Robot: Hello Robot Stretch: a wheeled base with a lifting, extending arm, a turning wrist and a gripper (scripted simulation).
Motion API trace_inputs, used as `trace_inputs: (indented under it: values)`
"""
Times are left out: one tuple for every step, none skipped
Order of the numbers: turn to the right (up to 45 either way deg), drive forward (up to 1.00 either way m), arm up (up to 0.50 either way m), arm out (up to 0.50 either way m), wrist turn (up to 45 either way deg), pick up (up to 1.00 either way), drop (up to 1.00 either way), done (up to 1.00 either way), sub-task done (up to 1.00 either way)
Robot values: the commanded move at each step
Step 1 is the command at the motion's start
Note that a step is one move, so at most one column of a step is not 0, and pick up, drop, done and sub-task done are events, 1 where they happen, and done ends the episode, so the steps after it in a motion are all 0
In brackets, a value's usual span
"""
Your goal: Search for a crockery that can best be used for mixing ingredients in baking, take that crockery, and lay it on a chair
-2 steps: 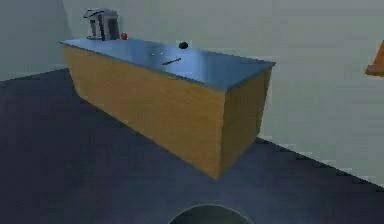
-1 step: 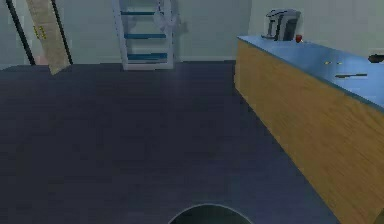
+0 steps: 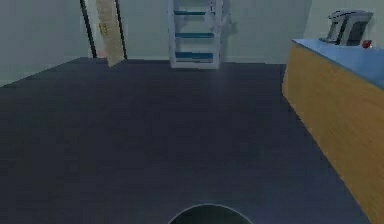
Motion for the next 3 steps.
trace_inputs:
  values:
    - [45.0, 0.00, 0.00, 0.00, 0.0, 0.00, 0.00, 0.00, 0.00]
    - [45.0, 0.00, 0.00, 0.00, 0.0, 0.00, 0.00, 0.00, 0.00]
    - [45.0, 0.00, 0.00, 0.00, 0.0, 0.00, 0.00, 0.00, 0.00]
